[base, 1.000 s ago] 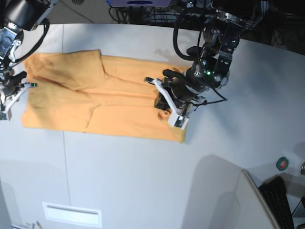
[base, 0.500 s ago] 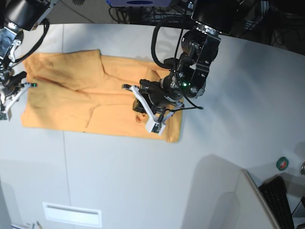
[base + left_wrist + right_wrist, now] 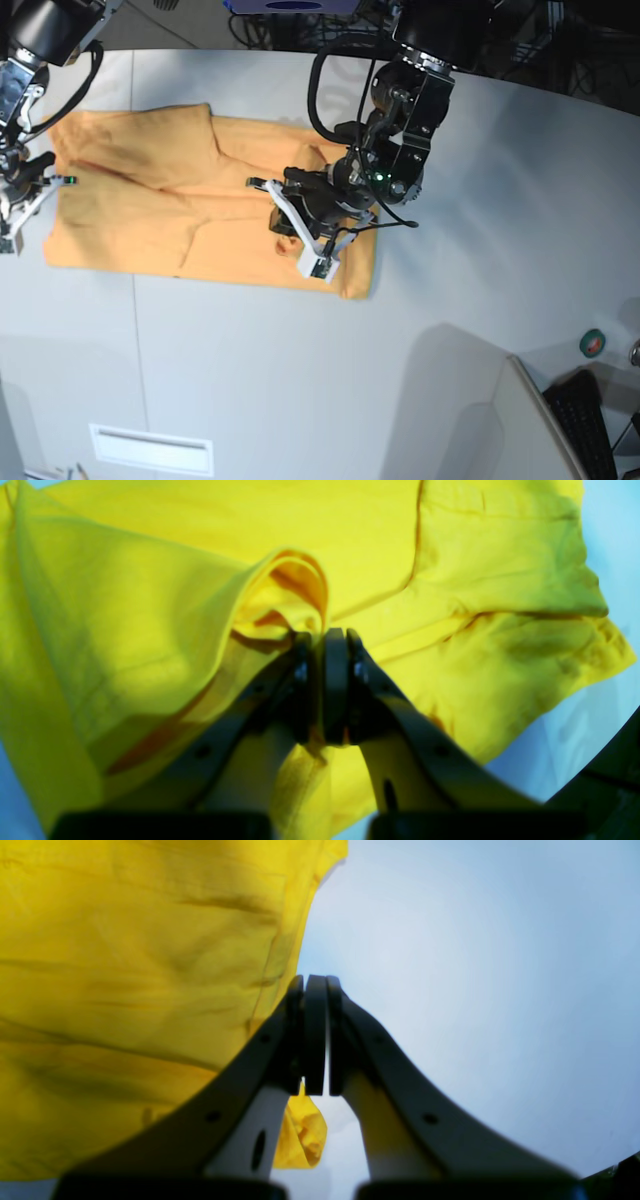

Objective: Layout the t-shirt on the table in an organized manner, then fold the t-shirt properly
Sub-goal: 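Move the left gripper to the shirt middle and grasp the fabric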

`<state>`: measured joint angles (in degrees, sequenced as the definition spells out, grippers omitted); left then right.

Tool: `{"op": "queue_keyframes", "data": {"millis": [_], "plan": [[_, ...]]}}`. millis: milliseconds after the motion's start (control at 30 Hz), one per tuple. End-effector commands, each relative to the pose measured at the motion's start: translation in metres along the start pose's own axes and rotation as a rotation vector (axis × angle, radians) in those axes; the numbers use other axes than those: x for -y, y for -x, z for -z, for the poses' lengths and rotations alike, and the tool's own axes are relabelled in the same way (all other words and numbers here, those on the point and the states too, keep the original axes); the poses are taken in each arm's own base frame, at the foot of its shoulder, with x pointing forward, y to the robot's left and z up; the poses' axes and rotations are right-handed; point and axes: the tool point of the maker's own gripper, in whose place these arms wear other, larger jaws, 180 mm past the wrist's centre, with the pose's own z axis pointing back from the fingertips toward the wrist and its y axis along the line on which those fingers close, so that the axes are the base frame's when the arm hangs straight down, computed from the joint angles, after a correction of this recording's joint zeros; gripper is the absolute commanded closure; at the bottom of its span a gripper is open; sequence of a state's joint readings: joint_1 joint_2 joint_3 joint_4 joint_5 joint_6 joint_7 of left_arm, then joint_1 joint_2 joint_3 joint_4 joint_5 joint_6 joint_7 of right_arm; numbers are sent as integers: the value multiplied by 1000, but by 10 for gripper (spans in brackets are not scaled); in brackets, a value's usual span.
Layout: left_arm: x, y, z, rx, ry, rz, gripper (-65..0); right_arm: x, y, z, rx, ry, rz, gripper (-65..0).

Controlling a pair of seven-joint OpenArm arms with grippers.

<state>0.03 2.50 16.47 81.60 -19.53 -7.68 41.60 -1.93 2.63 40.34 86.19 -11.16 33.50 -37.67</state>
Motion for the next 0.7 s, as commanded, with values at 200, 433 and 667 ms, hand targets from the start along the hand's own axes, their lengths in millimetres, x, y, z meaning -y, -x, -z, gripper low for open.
{"op": "queue_keyframes", "data": {"millis": [200, 433, 667], "plan": [[10, -13, -1, 42, 29, 0, 0, 11, -15, -4, 44, 25, -1, 0], [20, 1, 1, -22, 50, 29, 0, 10, -15, -4, 45, 23, -4, 0], [19, -5, 1, -9, 47, 30, 0, 10, -15, -4, 45, 23, -4, 0]]}}
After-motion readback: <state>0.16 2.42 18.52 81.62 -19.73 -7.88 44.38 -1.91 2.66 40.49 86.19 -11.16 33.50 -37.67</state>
